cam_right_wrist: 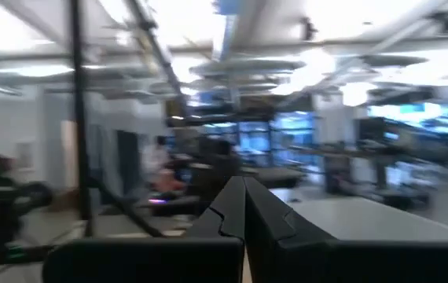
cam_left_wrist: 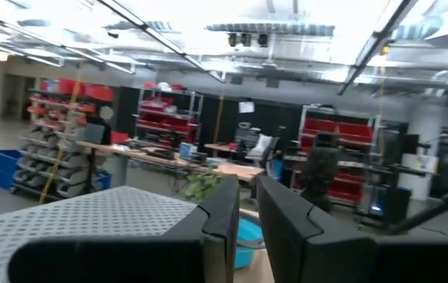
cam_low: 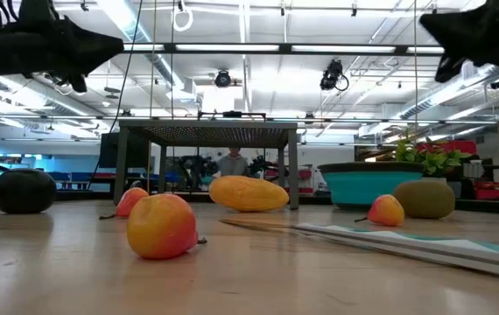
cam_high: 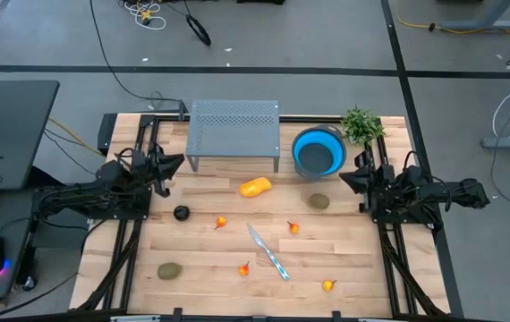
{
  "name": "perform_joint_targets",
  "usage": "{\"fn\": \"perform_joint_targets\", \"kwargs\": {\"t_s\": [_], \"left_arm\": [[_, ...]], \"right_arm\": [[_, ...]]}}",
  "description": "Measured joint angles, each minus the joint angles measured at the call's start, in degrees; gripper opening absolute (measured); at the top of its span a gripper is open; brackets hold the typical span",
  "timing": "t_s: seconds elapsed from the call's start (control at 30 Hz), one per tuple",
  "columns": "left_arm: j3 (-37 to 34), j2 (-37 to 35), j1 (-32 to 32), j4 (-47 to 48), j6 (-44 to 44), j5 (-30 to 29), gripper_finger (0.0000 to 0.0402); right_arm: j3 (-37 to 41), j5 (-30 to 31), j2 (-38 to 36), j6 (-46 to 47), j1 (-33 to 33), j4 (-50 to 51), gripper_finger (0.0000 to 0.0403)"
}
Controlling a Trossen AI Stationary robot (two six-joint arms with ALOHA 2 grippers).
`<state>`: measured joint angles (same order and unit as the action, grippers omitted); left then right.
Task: Pick & Place Fruit
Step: Put the blue strainer bowl on the shelf
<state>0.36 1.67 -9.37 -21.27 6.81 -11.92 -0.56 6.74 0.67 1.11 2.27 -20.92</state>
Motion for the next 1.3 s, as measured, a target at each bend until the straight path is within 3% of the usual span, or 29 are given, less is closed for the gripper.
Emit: {"fn": "perform_joint_targets", "kwargs": {"t_s": [0.13, 0.27, 0.37, 0.5, 0.63, 0.8, 0.97, 1.13, 1.3], "left_arm": [[0.0, 0.0, 0.0, -3.0, 0.3, -3.4, 0.0057], [2.4, 0.9, 0.0, -3.9, -4.4, -5.1, 0.0057], [6.6, 3.8, 0.0, -4.2, -7.6, -5.2, 0.0057], [12.3, 11.4, 0.0, -3.6, -11.6, -6.6, 0.0057], [19.4, 21.3, 0.0, -3.9, -14.8, -10.5, 0.0057], [29.7, 33.7, 0.0, -4.2, -18.0, -10.5, 0.0057], [34.1, 42.3, 0.0, -3.5, -17.9, -8.0, 0.0057], [34.1, 46.6, 0.0, -3.8, -17.2, -6.0, 0.0057], [34.1, 46.8, 0.0, -4.1, -14.9, -5.0, 0.0057]], "right_arm": [[0.0, 6.9, 0.0, -0.8, 0.0, 1.1, 0.0001], [-0.4, 11.3, 0.7, -7.8, -0.1, 1.7, 0.0001], [-4.3, 12.2, 2.8, -10.9, -0.1, 6.8, 0.0008], [-12.3, 18.1, 9.5, -8.9, -0.1, 17.2, 0.0028], [-21.7, 18.3, 19.9, -5.3, -0.1, 25.8, 0.0049], [-34.0, 17.8, 35.4, -1.5, -0.1, 40.6, 0.0062], [-44.9, 11.3, 48.4, 6.1, -0.1, 60.4, 0.0074], [-48.6, 9.1, 56.1, 10.0, -0.1, 74.4, 0.0096], [-47.9, 9.2, 60.5, 7.2, -0.1, 76.3, 0.0132]]}}
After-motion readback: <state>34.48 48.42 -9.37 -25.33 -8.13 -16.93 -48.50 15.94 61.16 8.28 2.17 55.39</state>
